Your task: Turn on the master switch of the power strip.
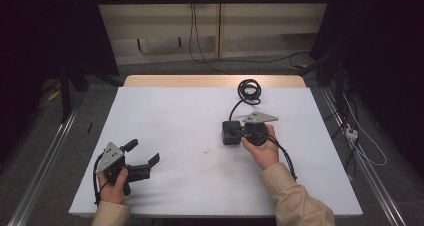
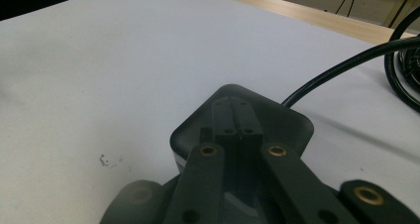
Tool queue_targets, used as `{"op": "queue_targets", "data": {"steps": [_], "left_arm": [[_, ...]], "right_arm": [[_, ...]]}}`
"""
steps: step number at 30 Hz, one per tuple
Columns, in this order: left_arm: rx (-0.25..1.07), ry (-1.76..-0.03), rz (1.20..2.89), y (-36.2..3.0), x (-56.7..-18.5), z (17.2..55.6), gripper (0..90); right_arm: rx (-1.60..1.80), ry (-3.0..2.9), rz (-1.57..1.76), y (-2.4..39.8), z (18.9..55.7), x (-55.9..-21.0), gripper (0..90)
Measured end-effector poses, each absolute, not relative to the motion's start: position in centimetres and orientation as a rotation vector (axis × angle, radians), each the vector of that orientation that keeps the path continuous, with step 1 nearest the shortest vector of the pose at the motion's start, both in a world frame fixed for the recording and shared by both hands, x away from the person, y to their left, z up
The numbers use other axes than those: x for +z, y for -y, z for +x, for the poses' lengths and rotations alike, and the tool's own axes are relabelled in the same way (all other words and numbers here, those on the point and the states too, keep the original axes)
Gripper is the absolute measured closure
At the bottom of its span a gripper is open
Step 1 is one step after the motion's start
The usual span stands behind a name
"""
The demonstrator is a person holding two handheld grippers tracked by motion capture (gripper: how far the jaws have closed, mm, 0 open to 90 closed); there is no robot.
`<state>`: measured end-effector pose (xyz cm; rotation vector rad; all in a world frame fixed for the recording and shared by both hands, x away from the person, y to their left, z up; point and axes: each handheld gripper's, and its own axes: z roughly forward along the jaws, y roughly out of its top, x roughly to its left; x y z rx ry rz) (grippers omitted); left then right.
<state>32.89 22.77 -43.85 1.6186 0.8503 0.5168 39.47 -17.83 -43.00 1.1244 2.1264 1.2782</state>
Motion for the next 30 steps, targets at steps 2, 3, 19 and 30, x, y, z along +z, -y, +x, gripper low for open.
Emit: {"op": "queue_targets", "data": {"steps": [2, 3, 19, 30], "left_arm": [[0.517, -0.854, 1.613, -22.8, -43.8, 32.9, 3.7], [0.52, -0.852, 1.614, -22.8, -43.8, 32.9, 3.7], [0.526, -0.858, 1.605, -23.2, -43.7, 32.8, 3.7], [0.523, -0.86, 1.602, -23.1, -43.8, 32.8, 3.7]], "right_arm": [[1.275, -2.126, 1.123, 17.8, 39.4, -43.0, 90.0], [1.285, -2.122, 1.132, 17.9, 39.5, -43.0, 90.0], [1.339, -2.107, 1.149, 18.5, 39.5, -43.1, 90.0], [1.386, -2.059, 1.129, 18.9, 39.1, -42.4, 75.9]]}}
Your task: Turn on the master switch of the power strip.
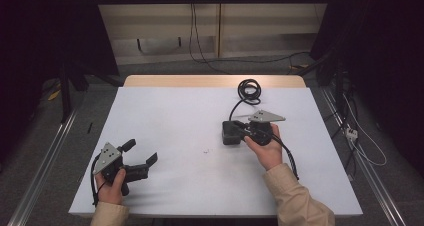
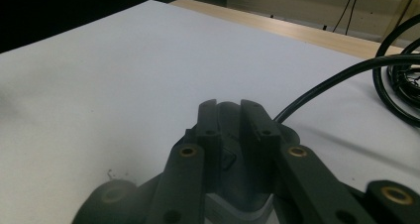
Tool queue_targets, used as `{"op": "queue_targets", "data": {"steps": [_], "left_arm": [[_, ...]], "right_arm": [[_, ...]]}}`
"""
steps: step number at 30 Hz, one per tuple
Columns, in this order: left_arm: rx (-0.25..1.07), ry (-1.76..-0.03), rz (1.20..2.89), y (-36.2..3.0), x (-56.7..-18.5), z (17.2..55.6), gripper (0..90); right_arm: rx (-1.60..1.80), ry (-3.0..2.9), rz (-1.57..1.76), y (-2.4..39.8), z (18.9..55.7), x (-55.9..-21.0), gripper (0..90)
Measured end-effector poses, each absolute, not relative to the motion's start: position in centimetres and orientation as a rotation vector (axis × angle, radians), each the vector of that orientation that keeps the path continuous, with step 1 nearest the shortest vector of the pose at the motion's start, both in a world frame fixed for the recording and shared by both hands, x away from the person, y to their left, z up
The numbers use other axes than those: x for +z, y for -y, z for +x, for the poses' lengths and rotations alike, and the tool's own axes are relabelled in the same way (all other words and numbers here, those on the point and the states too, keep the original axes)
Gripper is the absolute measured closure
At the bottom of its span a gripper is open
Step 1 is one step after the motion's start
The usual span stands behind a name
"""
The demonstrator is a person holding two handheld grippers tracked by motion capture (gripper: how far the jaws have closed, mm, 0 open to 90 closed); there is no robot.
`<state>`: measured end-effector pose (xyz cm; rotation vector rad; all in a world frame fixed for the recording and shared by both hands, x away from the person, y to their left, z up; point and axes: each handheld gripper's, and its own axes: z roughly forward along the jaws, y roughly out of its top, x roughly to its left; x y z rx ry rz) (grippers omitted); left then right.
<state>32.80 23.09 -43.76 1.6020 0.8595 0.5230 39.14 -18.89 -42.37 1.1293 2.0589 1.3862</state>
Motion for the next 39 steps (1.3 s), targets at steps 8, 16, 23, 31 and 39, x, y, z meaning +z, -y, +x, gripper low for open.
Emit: {"op": "queue_targets", "data": {"steps": [8, 16, 23, 31, 39], "left_arm": [[0.517, -0.857, 1.605, -22.9, -43.8, 33.0, 3.7], [0.514, -0.859, 1.607, -22.9, -43.8, 33.0, 3.7], [0.503, -0.861, 1.619, -22.8, -43.9, 33.0, 3.7], [0.499, -0.857, 1.624, -22.7, -44.0, 33.1, 3.7], [0.495, -0.859, 1.619, -22.6, -44.0, 33.0, 3.7]], "right_arm": [[1.424, -2.064, 1.14, 19.2, 38.7, -42.3, 49.8], [1.452, -2.064, 1.168, 19.7, 38.2, -42.5, 29.9], [1.427, -2.064, 1.157, 20.4, 37.2, -42.6, 24.4], [1.419, -2.043, 1.156, 21.6, 36.2, -42.6, 20.5], [1.42, -2.045, 1.148, 22.3, 35.1, -43.0, 18.3]]}}
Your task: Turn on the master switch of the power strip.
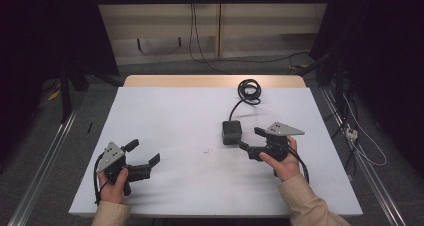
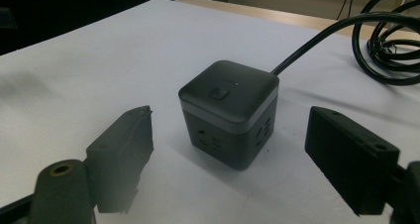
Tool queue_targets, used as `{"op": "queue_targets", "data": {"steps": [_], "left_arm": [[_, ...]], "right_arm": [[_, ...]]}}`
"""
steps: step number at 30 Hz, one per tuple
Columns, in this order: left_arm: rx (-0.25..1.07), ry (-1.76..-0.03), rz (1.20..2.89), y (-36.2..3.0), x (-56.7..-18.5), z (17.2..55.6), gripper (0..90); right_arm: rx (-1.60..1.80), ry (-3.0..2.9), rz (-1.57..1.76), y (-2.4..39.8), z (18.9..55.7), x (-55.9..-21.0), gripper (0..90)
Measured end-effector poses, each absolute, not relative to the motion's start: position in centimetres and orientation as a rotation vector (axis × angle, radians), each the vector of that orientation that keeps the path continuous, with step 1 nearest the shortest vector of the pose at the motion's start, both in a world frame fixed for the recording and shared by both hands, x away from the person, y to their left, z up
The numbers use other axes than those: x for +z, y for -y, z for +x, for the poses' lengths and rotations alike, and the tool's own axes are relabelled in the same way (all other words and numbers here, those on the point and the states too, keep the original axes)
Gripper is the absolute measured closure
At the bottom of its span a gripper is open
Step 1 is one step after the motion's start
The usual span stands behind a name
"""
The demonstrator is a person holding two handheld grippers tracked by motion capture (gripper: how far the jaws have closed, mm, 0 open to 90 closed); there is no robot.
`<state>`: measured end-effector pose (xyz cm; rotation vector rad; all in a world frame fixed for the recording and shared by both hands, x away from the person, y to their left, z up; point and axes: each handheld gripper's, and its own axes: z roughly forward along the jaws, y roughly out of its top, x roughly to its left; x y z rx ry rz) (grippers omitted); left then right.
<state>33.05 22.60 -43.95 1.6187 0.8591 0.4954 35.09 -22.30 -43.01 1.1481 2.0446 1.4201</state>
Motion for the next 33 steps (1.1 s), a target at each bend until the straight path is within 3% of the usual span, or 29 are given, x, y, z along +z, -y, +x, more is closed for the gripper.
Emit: {"op": "queue_targets", "data": {"steps": [33], "left_arm": [[0.498, -0.85, 1.635, -22.4, -43.9, 33.1, 3.7]], "right_arm": [[1.386, -2.029, 1.122, 25.8, 31.2, -43.7, 17.4]]}}
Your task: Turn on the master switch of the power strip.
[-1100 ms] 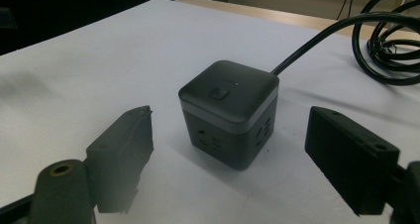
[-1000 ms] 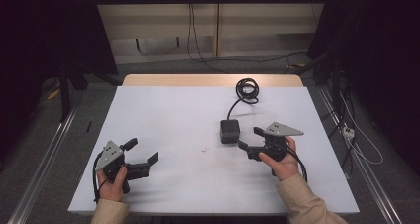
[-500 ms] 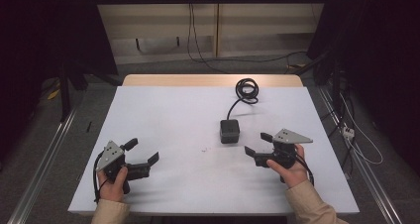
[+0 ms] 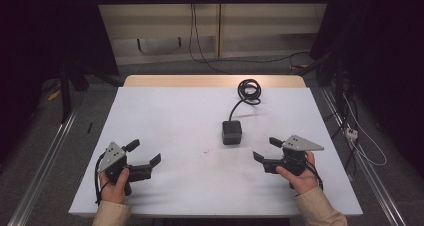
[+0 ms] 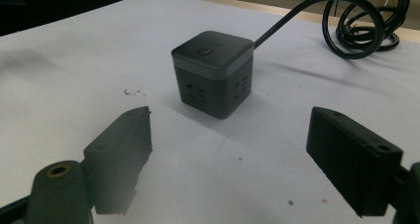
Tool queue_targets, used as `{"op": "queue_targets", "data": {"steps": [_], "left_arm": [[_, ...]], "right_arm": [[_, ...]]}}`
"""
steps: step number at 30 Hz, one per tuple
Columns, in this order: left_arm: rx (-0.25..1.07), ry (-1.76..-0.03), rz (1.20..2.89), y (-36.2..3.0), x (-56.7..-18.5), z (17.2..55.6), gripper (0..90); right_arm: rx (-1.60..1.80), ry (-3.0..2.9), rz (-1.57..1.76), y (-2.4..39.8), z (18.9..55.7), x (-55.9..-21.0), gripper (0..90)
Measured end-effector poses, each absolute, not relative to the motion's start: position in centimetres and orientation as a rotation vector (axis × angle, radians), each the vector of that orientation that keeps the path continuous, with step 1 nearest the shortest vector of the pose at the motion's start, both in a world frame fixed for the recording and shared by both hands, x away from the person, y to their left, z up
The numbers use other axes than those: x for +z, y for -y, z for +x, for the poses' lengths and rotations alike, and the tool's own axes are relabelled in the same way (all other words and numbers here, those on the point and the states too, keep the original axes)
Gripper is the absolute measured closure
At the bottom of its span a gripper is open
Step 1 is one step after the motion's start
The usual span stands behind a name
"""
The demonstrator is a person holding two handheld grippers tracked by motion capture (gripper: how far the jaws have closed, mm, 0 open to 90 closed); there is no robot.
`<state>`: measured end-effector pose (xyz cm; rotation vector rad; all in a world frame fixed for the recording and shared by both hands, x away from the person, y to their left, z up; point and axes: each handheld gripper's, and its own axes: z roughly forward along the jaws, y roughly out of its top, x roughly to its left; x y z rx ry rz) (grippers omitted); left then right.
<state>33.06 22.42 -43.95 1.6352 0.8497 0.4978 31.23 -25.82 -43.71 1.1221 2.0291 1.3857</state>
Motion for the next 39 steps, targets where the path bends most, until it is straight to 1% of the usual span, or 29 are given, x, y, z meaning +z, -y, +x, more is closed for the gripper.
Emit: {"op": "queue_targets", "data": {"steps": [39], "left_arm": [[0.49, -0.853, 1.646, -22.3, -44.2, 33.1, 3.7]], "right_arm": [[1.34, -2.035, 1.167, 29.1, 28.2, -45.0, 17.3]]}}
